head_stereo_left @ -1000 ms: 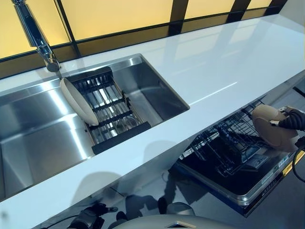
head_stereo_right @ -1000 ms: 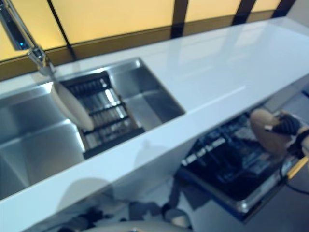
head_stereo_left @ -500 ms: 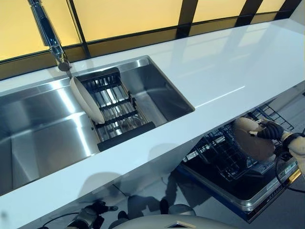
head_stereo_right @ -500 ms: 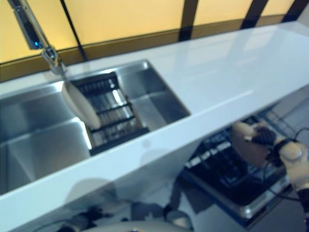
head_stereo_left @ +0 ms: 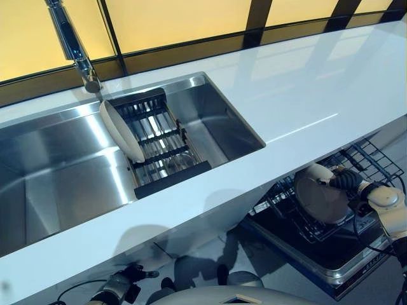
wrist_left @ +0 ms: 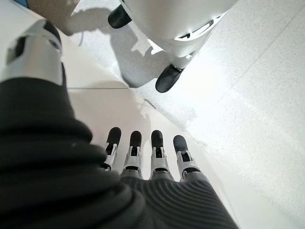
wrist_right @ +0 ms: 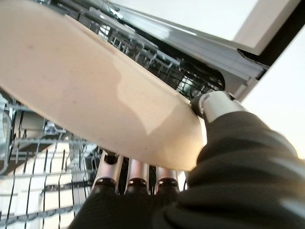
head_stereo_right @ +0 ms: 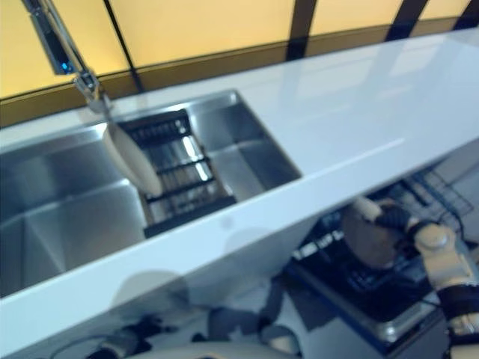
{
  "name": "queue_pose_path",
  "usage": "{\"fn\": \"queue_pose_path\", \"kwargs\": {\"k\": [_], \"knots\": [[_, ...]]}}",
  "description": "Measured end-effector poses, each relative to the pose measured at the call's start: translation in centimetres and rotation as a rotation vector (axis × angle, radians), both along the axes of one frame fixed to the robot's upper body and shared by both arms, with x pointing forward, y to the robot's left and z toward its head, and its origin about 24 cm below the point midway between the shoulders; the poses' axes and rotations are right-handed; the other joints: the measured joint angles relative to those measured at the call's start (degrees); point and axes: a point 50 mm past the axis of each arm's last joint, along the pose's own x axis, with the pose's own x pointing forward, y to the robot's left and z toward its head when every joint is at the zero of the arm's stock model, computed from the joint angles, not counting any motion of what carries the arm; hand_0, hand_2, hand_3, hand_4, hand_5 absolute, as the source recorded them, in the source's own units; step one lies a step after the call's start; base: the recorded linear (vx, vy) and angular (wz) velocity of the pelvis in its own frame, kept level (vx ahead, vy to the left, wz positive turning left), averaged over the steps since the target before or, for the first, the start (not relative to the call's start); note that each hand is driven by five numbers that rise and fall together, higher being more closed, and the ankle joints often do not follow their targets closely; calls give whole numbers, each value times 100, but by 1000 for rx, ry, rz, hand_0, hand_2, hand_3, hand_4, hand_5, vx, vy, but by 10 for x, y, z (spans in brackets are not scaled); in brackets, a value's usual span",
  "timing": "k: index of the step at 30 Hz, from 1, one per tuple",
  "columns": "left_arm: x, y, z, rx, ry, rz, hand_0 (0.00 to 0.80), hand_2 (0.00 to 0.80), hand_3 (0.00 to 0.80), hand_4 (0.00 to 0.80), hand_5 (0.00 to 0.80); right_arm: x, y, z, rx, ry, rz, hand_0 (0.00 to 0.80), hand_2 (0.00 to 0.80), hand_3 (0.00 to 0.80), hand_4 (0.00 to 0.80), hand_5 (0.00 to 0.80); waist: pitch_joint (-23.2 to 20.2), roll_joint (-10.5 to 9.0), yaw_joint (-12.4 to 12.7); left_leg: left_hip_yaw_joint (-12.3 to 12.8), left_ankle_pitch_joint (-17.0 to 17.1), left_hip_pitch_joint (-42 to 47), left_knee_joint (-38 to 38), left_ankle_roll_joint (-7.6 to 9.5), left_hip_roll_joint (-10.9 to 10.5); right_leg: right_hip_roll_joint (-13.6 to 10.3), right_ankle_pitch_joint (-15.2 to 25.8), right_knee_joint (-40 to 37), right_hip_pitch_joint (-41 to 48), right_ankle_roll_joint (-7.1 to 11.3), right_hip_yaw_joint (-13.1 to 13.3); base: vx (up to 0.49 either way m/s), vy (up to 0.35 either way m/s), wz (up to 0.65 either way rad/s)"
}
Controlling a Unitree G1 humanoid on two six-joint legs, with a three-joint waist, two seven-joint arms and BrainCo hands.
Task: Take plates into dishwasher
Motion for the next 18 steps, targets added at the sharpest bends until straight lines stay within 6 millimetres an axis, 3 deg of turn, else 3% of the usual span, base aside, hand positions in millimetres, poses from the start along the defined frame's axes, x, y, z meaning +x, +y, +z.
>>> {"fn": "queue_pose_path", "kwargs": {"k": [7,18], "knots": [[6,0,2,-5,-26,-7,0,0,0,0,0,5,-1,-3,-6,14,-33,800,800,800,800,800,132,68,130,-146,17,-2,2,24,-47,-48,-16,-2,77,-7,-146,-4,-25,11],[11,3,5,1,-50,-16,0,0,0,0,0,10,-2,-14,-66,75,-49,800,800,800,800,800,219,161,295,-172,23,-9,3,32,-57,-61,-16,-2,89,-10,-180,-2,-4,1]]}}
